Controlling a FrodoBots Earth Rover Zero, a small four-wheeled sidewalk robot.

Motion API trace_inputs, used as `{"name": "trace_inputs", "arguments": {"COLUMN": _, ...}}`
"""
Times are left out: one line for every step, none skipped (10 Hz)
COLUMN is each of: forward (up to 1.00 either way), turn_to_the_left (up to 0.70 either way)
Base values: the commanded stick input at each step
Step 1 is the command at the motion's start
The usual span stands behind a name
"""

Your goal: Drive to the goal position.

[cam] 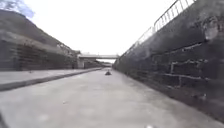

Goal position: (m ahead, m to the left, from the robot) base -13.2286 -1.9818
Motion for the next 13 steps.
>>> {"name": "trace_inputs", "arguments": {"forward": 0.7, "turn_to_the_left": 0.24}}
{"name": "trace_inputs", "arguments": {"forward": 0.7, "turn_to_the_left": 0.1}}
{"name": "trace_inputs", "arguments": {"forward": 0.7, "turn_to_the_left": 0.0}}
{"name": "trace_inputs", "arguments": {"forward": 0.7, "turn_to_the_left": 0.0}}
{"name": "trace_inputs", "arguments": {"forward": 0.7, "turn_to_the_left": 0.0}}
{"name": "trace_inputs", "arguments": {"forward": 0.7, "turn_to_the_left": 0.0}}
{"name": "trace_inputs", "arguments": {"forward": 0.7, "turn_to_the_left": 0.0}}
{"name": "trace_inputs", "arguments": {"forward": 0.7, "turn_to_the_left": 0.0}}
{"name": "trace_inputs", "arguments": {"forward": 0.7, "turn_to_the_left": 0.0}}
{"name": "trace_inputs", "arguments": {"forward": 0.7, "turn_to_the_left": 0.0}}
{"name": "trace_inputs", "arguments": {"forward": 0.7, "turn_to_the_left": 0.0}}
{"name": "trace_inputs", "arguments": {"forward": 0.7, "turn_to_the_left": 0.0}}
{"name": "trace_inputs", "arguments": {"forward": 0.7, "turn_to_the_left": 0.08}}
